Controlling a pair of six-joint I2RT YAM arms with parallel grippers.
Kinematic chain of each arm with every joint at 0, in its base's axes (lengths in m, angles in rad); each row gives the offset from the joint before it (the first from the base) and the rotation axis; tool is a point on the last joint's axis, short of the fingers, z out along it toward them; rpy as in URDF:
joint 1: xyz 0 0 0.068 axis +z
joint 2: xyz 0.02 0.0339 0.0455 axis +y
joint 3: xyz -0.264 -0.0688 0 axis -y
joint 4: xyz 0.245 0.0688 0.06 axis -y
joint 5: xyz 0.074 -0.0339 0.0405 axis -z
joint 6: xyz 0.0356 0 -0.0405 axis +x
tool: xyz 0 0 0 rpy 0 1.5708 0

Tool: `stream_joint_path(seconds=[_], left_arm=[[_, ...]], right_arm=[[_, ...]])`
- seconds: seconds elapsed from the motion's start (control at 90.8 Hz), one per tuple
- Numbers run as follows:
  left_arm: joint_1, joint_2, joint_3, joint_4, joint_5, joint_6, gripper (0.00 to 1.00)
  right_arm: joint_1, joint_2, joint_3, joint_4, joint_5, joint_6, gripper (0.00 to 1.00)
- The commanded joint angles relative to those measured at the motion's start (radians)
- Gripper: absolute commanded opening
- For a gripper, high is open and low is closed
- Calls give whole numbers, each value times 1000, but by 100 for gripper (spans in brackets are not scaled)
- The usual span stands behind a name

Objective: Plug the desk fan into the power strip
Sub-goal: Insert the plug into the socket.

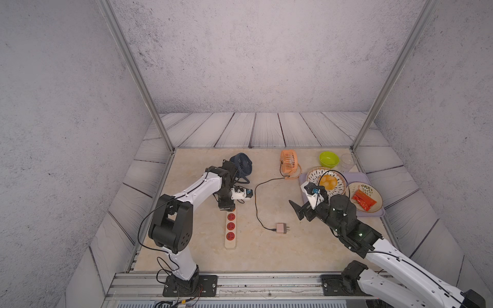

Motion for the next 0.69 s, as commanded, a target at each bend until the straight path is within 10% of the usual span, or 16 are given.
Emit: stream_joint_path(seconds=[0.0,0.683], left_arm=[[-10,-22,31,-46,2,-10,63],[-17,-4,149,-119,196,-82,64]], right_arm=[[2,2,-1,11,-6,1,99],[2,6,-1,16,-6,2,99]])
